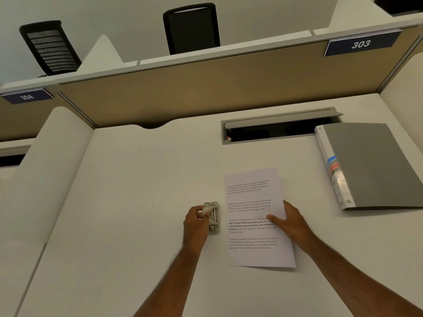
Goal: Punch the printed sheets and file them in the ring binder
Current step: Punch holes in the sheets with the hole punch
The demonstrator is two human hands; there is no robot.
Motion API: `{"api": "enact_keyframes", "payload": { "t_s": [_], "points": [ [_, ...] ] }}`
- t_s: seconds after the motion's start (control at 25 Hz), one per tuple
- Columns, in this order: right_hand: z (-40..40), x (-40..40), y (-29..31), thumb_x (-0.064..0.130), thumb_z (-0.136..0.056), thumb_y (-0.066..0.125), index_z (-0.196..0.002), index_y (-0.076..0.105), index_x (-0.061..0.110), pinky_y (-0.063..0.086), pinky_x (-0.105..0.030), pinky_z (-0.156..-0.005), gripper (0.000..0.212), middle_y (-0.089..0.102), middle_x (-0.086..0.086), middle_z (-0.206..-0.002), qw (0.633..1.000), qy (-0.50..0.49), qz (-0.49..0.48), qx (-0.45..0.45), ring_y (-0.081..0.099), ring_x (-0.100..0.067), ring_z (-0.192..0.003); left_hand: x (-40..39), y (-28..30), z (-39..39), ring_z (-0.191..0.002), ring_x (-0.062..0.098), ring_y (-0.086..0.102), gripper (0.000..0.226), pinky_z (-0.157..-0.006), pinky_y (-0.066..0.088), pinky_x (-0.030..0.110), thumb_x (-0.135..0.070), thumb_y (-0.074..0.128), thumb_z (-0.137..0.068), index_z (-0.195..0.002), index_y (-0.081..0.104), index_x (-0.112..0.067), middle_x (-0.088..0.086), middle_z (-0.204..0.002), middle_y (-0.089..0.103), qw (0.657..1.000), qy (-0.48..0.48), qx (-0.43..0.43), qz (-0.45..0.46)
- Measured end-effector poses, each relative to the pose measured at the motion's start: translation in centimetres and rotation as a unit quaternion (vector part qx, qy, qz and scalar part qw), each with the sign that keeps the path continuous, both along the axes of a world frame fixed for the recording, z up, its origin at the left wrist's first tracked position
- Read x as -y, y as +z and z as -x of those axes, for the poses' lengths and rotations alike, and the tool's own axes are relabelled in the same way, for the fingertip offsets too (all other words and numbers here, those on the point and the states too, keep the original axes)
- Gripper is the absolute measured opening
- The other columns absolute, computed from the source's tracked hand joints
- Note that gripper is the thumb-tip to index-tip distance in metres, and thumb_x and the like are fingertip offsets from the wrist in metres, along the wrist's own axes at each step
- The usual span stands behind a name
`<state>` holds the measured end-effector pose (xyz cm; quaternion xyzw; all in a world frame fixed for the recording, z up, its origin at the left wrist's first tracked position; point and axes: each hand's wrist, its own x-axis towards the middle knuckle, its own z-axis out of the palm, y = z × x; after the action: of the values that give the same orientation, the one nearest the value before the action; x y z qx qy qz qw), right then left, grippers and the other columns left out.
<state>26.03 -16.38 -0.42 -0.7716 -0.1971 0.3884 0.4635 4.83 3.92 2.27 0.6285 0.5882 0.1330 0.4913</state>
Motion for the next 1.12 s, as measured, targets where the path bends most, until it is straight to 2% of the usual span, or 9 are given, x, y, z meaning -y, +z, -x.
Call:
{"api": "enact_keyframes", "payload": {
  "t_s": [0.2, 0.4, 0.56, 0.76, 0.92, 1.0, 1.12],
  "points": [
    [-1.3, -1.0, 0.4, 0.023, -0.087, 0.076, -0.129, 0.055, 0.025, 0.053, -0.023, -0.082, 0.047, 0.068, 0.008, -0.117, 1.0, -0.006, -0.004, 0.002, 0.066, -0.005, -0.102, -2.7, 1.3, -2.5, -0.08, 0.005, 0.067, 0.01, -0.062, 0.05, 0.018, -0.025, 0.065, -0.097, -0.107, 0.065, -0.024, -0.006, -0.095, 0.07, 0.999, -0.006, 0.016, -0.03],
    [-2.9, -2.2, 0.2, 0.026, -0.087, 0.076, -0.131, 0.055, 0.024, 0.054, -0.024, -0.081, 0.049, 0.068, 0.009, -0.118, 1.0, -0.012, -0.002, -0.003, 0.067, -0.006, -0.102, -7.0, 2.0, -6.0, -0.085, 0.01, 0.071, 0.013, -0.073, 0.063, 0.034, -0.026, 0.065, -0.096, -0.109, 0.064, -0.026, -0.004, -0.098, 0.071, 0.998, -0.018, 0.023, -0.055],
    [-3.8, -3.3, 0.1, 0.025, -0.087, 0.076, -0.129, 0.056, 0.025, 0.051, -0.017, -0.075, 0.047, 0.068, 0.011, -0.115, 1.0, -0.02, 0.003, -0.009, 0.066, -0.001, -0.099, -10.3, 2.6, -9.1, -0.088, 0.014, 0.069, 0.018, -0.075, 0.062, 0.032, -0.021, 0.063, -0.096, -0.114, 0.064, -0.022, -0.003, -0.102, 0.069, 0.996, -0.02, 0.034, -0.076],
    [-4.7, -4.3, 0.1, 0.026, -0.087, 0.076, -0.126, 0.055, 0.03, 0.051, -0.017, -0.075, 0.044, 0.066, 0.019, -0.11, 0.999, -0.025, 0.01, -0.019, 0.065, 0.001, -0.097, -14.2, 2.2, -12.9, -0.093, 0.015, 0.069, 0.027, -0.077, 0.062, 0.031, -0.024, 0.063, -0.098, -0.123, 0.064, -0.017, 0.002, -0.112, 0.068, 0.996, -0.009, 0.047, -0.074],
    [-5.3, -4.5, -0.2, 0.027, -0.086, 0.077, -0.122, 0.055, 0.035, 0.054, -0.02, -0.08, 0.043, 0.067, 0.022, -0.111, 0.999, -0.029, 0.012, -0.027, 0.068, 0.002, -0.097, -17.0, 1.4, -15.6, -0.097, 0.019, 0.07, 0.028, -0.083, 0.063, 0.036, -0.022, 0.061, -0.098, -0.125, 0.065, -0.016, 0.003, -0.113, 0.069, 0.995, -0.001, 0.062, -0.073],
    [-5.5, -4.7, -0.3, 0.026, -0.086, 0.077, -0.12, 0.057, 0.037, 0.054, -0.02, -0.081, 0.041, 0.068, 0.022, -0.11, 0.999, -0.035, 0.012, -0.034, 0.068, 0.005, -0.095, -18.3, 1.1, -16.8, -0.096, 0.018, 0.069, 0.028, -0.08, 0.061, 0.031, -0.021, 0.061, -0.098, -0.125, 0.067, -0.014, 0.003, -0.112, 0.069, 0.994, 0.005, 0.067, -0.082],
    [-5.7, -4.8, -0.5, 0.025, -0.086, 0.077, -0.117, 0.057, 0.038, 0.055, -0.019, -0.08, 0.039, 0.069, 0.023, -0.109, 0.998, -0.039, 0.015, -0.043, 0.068, 0.006, -0.095, -20.1, 0.7, -18.6, -0.089, 0.013, 0.067, 0.027, -0.066, 0.054, 0.016, -0.018, 0.061, -0.099, -0.125, 0.067, -0.013, 0.001, -0.108, 0.068, 0.994, 0.014, 0.065, -0.089]
  ]
}}
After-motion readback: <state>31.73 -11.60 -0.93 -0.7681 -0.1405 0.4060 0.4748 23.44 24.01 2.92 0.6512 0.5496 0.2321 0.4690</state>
